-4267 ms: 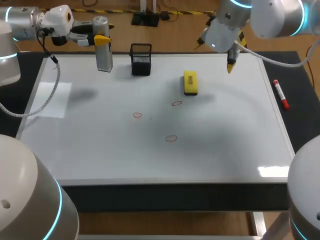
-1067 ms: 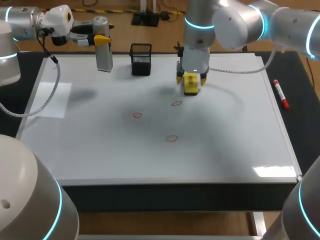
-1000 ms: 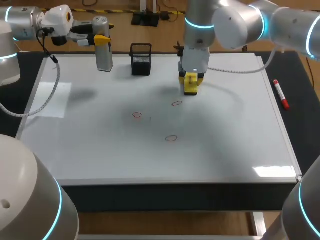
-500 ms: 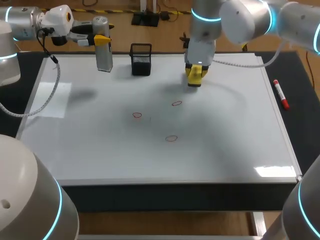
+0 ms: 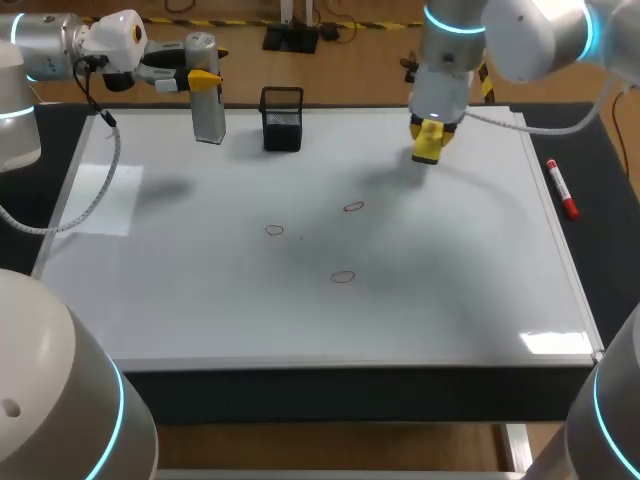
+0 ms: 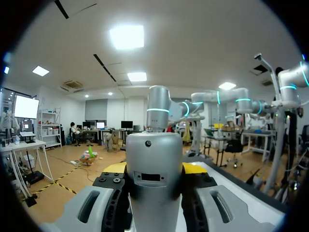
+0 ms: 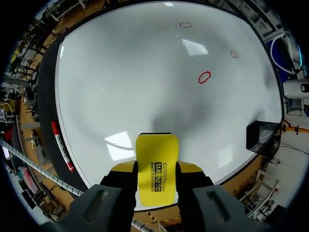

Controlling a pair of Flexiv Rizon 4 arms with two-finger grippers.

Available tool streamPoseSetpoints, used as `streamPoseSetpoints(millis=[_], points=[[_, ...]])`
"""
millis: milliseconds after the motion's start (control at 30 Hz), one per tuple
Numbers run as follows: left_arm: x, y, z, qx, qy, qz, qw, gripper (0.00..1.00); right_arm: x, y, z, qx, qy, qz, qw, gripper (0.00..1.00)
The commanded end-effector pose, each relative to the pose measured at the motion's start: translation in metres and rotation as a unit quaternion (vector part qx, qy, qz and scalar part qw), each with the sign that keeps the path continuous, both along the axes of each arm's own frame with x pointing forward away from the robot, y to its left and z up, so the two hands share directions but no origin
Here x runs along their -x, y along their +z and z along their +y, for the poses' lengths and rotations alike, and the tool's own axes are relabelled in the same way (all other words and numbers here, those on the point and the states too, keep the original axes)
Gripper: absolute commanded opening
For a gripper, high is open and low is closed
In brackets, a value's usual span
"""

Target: Pick up the inspection probe, press it on each red-marked spot on the whiteboard one by one, put down the probe, pick up the eraser, and wipe off all the red marks.

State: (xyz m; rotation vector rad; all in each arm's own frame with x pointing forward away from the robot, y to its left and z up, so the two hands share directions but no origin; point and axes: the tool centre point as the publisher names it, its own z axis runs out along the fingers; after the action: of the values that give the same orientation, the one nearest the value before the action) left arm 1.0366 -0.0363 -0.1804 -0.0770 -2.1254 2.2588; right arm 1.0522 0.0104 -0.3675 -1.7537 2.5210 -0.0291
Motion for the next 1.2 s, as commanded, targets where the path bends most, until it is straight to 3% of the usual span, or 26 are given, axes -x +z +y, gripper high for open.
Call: streamPoseSetpoints(millis=[33,533,1200], points=[[0.000,0.001,0.000,-0.001,0.000,0.000,1.000,0.00,0.014,0.005,-0.025,0.000,-0.012,-0.008,1.000,0.00],[0.000,0.001,0.000,-0.001,0.000,0.000,1.000,0.00,0.038,0.002,-0.071,0.011,-0.068,-0.001,0.998,0.00],[0.000,0.001,0.000,-0.001,0.000,0.000,1.000,0.00,0.044,-0.001,-0.073,0.009,-0.083,0.008,0.996,0.00]])
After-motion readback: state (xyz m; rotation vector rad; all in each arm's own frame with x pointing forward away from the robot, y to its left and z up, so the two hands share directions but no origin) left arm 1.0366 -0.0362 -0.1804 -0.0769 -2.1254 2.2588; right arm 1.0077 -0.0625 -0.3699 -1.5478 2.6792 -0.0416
